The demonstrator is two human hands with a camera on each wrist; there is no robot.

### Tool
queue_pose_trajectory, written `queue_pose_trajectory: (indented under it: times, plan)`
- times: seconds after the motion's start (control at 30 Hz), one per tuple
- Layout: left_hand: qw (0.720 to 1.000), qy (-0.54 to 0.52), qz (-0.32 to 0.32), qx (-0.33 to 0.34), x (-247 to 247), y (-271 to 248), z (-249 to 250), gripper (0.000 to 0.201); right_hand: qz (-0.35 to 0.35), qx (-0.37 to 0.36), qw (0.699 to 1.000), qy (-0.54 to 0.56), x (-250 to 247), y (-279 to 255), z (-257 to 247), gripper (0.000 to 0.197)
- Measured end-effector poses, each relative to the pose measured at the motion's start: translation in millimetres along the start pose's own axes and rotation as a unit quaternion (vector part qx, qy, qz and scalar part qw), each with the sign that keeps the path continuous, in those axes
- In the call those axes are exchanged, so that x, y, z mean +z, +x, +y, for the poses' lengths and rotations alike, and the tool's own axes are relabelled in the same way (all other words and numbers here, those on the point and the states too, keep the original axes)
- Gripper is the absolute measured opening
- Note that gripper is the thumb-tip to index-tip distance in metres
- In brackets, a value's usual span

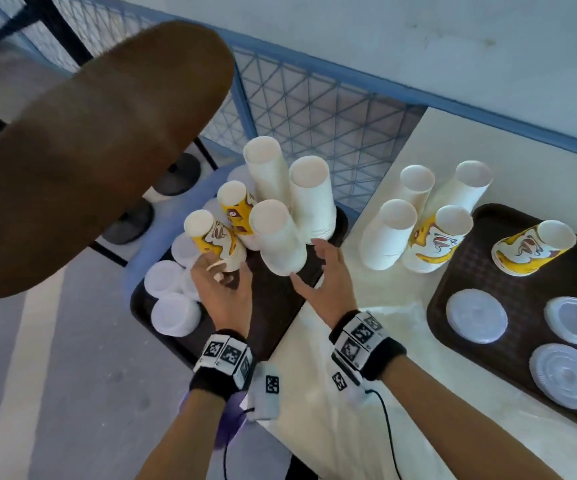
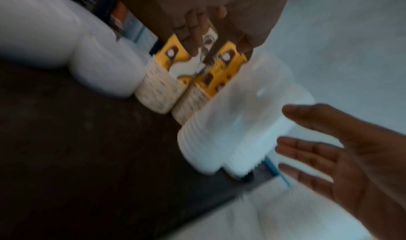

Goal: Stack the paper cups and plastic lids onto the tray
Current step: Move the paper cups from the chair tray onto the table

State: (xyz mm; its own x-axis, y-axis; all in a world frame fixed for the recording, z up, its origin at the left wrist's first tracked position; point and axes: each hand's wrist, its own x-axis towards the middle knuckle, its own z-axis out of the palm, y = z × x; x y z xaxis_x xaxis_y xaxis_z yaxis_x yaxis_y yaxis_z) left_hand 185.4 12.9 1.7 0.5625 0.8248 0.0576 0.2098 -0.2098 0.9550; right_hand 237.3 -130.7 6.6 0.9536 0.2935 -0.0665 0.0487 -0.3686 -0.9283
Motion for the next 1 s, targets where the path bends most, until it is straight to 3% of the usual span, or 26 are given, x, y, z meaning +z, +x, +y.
queue_pose_trajectory:
  times: [0.1, 0.23, 0.3, 0.37, 0.47, 0.7, 0.9, 1.0]
  plan:
    - [0.999, 0.02, 0.037, 0.008, -8.1, 42.5, 7.1, 0.067, -0.007, 0.005, 1.0, -0.02, 13.6, 22.4, -23.8, 0.08]
    - [0.995, 0.099, -0.019, -0.015, -8.0, 82.9, 1.5, 0.086, -0.011, 0.022, 0.999, -0.046, 30.3, 40.0, -28.3, 0.09]
    - [0.992, 0.111, -0.049, -0.025, -7.4, 94.1, -3.9, 0.089, -0.013, 0.035, 0.998, -0.058, 35.4, 44.5, -26.4, 0.09]
    - [0.99, 0.123, -0.065, -0.024, -7.2, 96.0, -5.4, 0.079, -0.012, 0.037, 0.996, -0.076, 38.0, 47.0, -26.2, 0.087]
    - [0.989, 0.128, -0.071, -0.004, -9.1, 87.3, -2.3, 0.059, -0.001, 0.033, 0.996, -0.084, 38.7, 48.9, -27.2, 0.082]
    - [0.985, 0.112, -0.126, 0.029, -24.2, 40.2, 1.8, 0.046, -0.012, 0.03, 0.996, -0.085, 31.6, 46.2, -23.7, 0.083]
    - [0.982, 0.12, -0.145, 0.028, -50.8, -10.2, -8.4, 0.048, -0.03, 0.025, 0.995, -0.094, 25.6, 37.3, -17.7, 0.083]
    - [0.98, 0.131, -0.152, 0.022, -57.4, -21.2, -14.5, 0.06, -0.015, 0.018, 0.995, -0.098, 25.9, 29.6, -15.3, 0.083]
